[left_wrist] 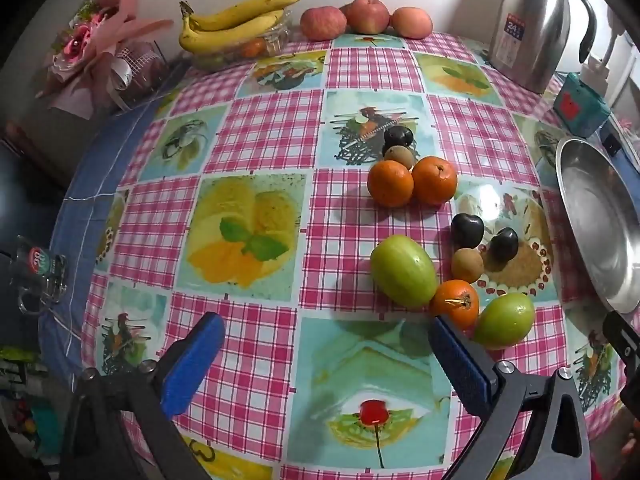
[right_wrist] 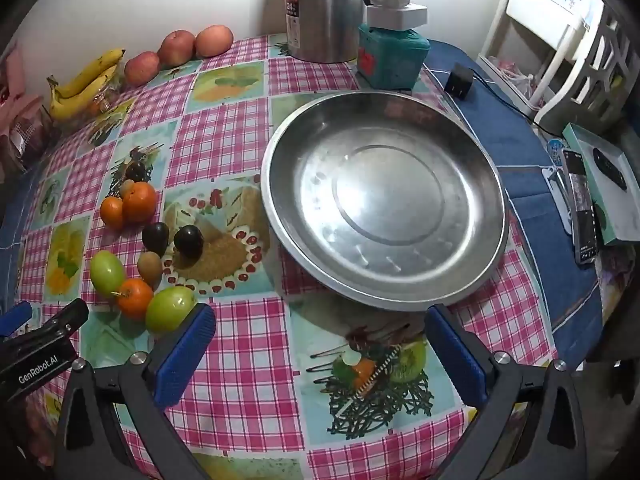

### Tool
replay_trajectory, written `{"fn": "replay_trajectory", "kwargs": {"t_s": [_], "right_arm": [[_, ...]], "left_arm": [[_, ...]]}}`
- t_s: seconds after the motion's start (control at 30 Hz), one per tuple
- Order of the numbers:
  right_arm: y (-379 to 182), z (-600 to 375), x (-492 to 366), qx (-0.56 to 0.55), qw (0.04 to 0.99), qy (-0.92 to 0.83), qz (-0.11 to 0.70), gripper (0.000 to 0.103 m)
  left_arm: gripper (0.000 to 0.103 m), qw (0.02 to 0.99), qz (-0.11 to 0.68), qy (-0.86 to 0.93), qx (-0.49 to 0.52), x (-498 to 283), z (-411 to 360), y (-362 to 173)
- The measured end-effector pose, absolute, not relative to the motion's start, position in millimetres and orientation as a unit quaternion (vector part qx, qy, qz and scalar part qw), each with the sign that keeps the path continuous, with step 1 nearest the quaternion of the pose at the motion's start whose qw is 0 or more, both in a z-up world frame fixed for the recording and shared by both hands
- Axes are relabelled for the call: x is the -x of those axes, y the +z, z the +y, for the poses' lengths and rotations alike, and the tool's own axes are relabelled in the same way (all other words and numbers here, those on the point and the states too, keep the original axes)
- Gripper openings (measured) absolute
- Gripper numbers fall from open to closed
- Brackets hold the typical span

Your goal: Organize fruits

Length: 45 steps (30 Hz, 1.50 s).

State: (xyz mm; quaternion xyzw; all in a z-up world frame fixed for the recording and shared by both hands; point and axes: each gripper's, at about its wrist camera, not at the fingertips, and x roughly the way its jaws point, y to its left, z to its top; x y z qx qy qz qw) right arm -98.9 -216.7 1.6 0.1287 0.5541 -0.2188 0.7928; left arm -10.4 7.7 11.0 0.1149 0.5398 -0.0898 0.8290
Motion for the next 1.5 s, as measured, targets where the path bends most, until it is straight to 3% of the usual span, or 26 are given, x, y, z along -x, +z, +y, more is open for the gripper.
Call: {"fn": "replay_trajectory", "kwargs": {"t_s": [1.5], "right_arm": [[16.3, -214.9, 116.3, -0.136, 0.808, -0.212, 0.532, 0.103]], "left_arm": [[0.103, 0.831, 0.535, -0.116, -0.101, 11.9, 2.3, 21.7]]}}
